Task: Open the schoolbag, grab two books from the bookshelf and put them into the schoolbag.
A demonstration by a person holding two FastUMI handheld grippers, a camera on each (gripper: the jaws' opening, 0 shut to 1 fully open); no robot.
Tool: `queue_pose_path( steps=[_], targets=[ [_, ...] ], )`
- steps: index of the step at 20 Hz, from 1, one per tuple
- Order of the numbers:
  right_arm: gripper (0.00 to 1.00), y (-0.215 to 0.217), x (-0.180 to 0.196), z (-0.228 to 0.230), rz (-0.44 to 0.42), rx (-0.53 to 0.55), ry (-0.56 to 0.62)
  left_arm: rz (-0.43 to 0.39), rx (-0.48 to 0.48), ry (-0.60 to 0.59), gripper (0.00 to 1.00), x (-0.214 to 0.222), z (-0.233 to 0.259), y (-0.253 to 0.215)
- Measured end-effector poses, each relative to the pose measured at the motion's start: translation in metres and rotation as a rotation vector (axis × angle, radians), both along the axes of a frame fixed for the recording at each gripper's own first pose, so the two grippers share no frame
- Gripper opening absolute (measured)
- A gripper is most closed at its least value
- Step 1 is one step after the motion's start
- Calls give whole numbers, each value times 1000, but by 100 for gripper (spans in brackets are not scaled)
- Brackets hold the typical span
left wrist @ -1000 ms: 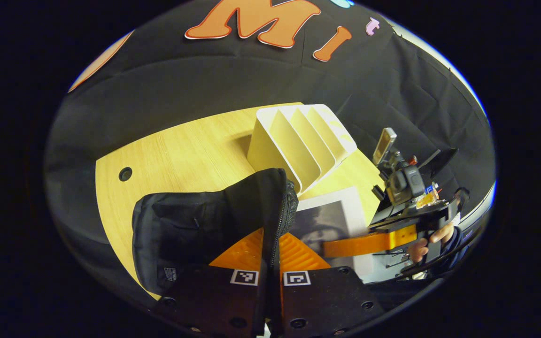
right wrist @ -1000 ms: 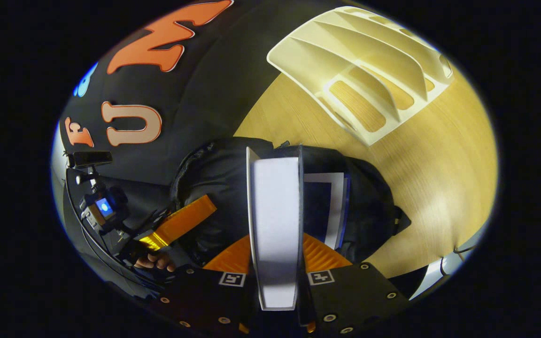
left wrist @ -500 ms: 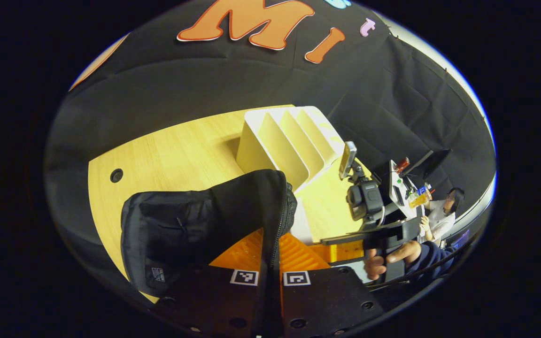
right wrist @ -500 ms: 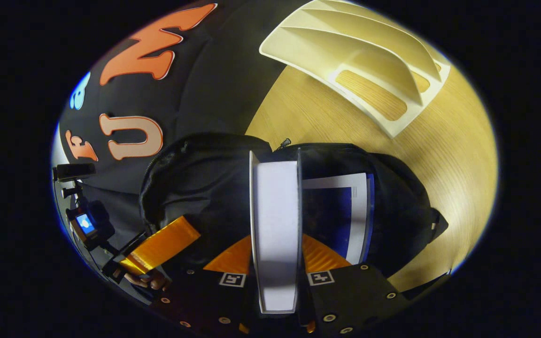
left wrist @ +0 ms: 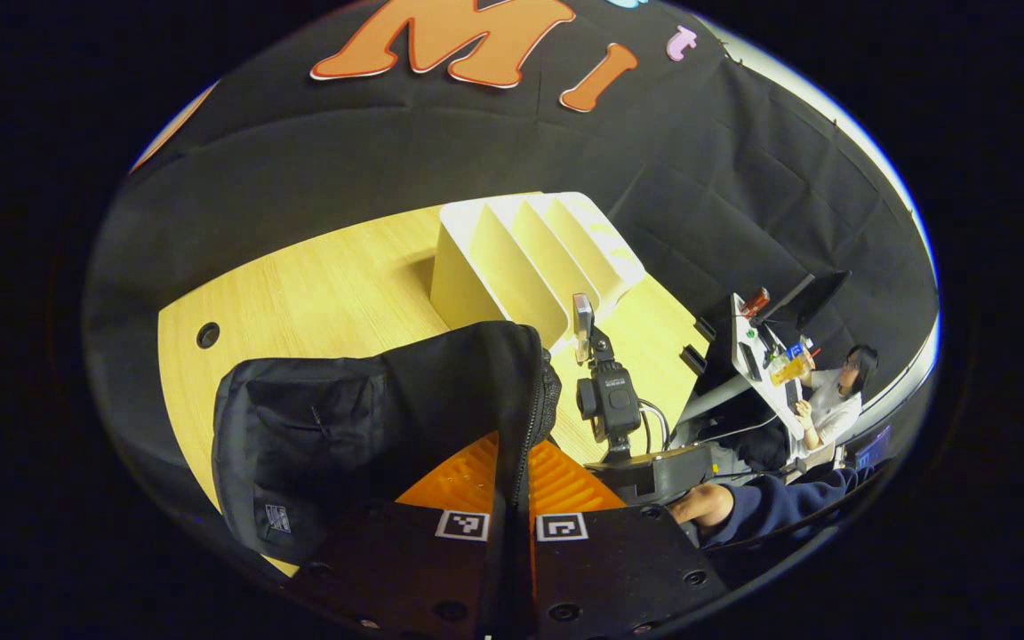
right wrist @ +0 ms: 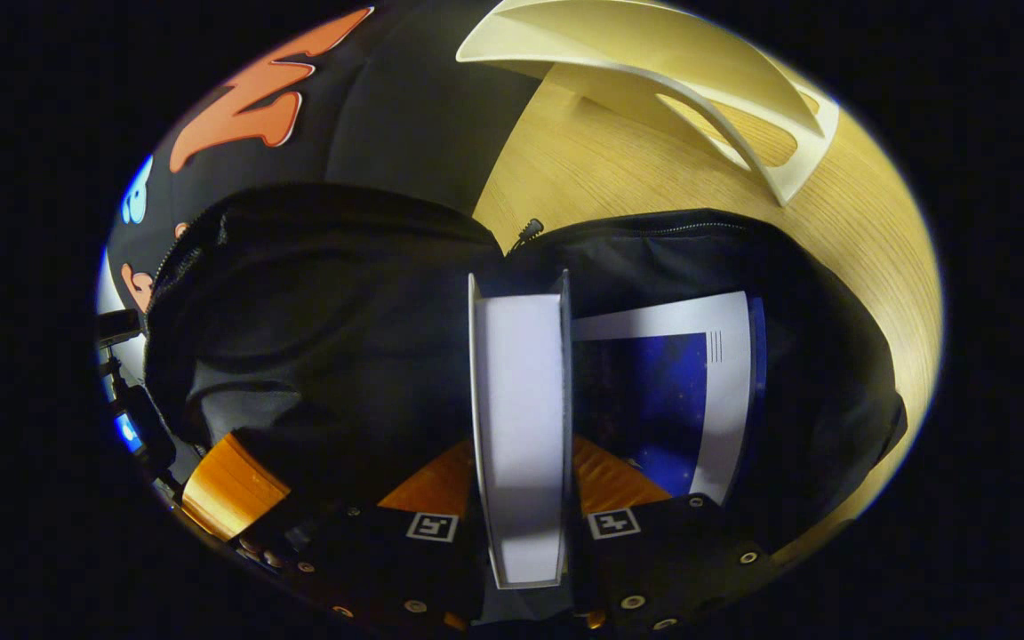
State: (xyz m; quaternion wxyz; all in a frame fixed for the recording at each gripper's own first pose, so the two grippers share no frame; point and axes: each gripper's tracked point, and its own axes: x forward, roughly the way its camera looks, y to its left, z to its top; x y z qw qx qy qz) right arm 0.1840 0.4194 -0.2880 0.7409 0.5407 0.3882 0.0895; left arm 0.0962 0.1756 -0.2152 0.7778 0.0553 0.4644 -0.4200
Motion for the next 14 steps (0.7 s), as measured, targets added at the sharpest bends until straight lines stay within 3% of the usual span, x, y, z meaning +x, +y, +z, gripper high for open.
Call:
queue_pose_path(
  steps=[1,2,4,6,10,14],
  targets=[
    [35,-9,-2,-8,9,-77,17,16,14,-4,5,2,-3,2],
    [56,-22,-5,-16,24,-161,40,36,25,-10,5,2,-6,4],
    [65,-45,-14,-33,74,-321,44,67,51,-23,5,1,-14,4],
    [74,-57,-20,-41,132,-393,33,98,83,-39,5,-3,-22,1],
    [79,-93,-35,-35,140,-442,26,201,129,-54,7,-8,-33,-5],
    [81,-140,-43,-23,112,-509,-22,250,164,-63,12,-16,-40,-19]
  ],
)
